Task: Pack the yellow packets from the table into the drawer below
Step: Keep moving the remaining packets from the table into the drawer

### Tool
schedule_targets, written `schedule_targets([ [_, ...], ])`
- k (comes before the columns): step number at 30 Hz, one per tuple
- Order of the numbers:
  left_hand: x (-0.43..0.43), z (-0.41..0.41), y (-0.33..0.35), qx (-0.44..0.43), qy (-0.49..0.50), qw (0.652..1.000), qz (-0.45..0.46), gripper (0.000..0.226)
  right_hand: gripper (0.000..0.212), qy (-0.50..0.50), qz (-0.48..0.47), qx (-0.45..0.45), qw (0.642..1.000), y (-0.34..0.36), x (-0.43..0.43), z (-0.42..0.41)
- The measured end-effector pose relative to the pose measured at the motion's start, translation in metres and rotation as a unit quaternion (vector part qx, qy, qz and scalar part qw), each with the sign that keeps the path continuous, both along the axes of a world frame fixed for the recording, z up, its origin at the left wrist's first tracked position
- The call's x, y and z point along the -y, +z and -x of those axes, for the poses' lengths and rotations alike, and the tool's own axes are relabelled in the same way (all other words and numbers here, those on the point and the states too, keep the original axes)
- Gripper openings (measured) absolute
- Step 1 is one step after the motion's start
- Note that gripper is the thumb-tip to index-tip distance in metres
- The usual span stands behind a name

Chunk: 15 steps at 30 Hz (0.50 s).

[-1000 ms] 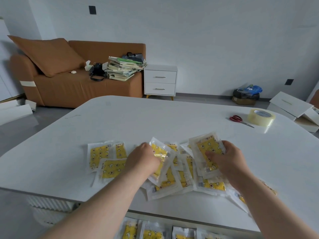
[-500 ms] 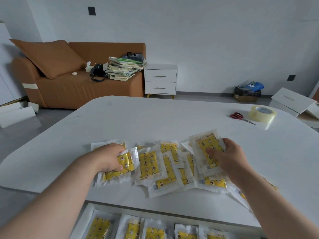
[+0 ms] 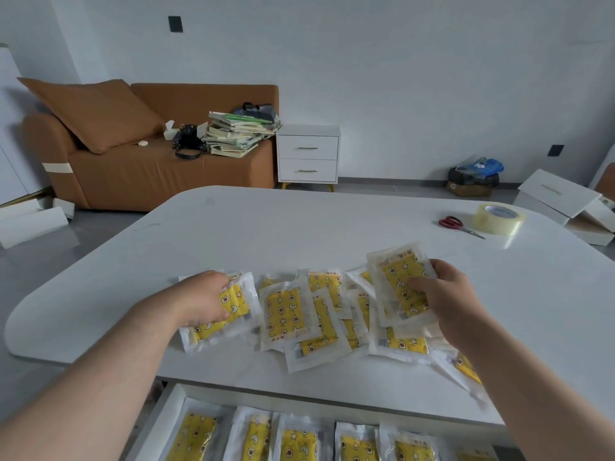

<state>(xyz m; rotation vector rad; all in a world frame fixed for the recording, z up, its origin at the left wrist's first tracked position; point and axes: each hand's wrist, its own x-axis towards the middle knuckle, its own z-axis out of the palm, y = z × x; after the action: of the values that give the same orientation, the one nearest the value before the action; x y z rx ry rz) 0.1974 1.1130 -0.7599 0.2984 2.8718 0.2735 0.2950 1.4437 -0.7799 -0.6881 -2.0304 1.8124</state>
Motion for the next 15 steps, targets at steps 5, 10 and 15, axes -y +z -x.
schedule_targets([
  [5,0.018,-0.01,0.01,-0.012,0.047,0.975,-0.216,0.041,0.021,0.027,0.12,-0.025,0.992,0.02,0.004,-0.017],
  [10,0.026,-0.044,0.024,0.14,0.175,0.821,-0.526,0.019,0.027,0.045,0.235,-0.074,0.968,0.039,0.012,-0.045],
  [15,0.024,-0.08,0.028,0.22,0.234,0.721,-0.613,0.017,0.032,0.022,0.292,-0.075,0.953,0.046,0.024,-0.08],
])
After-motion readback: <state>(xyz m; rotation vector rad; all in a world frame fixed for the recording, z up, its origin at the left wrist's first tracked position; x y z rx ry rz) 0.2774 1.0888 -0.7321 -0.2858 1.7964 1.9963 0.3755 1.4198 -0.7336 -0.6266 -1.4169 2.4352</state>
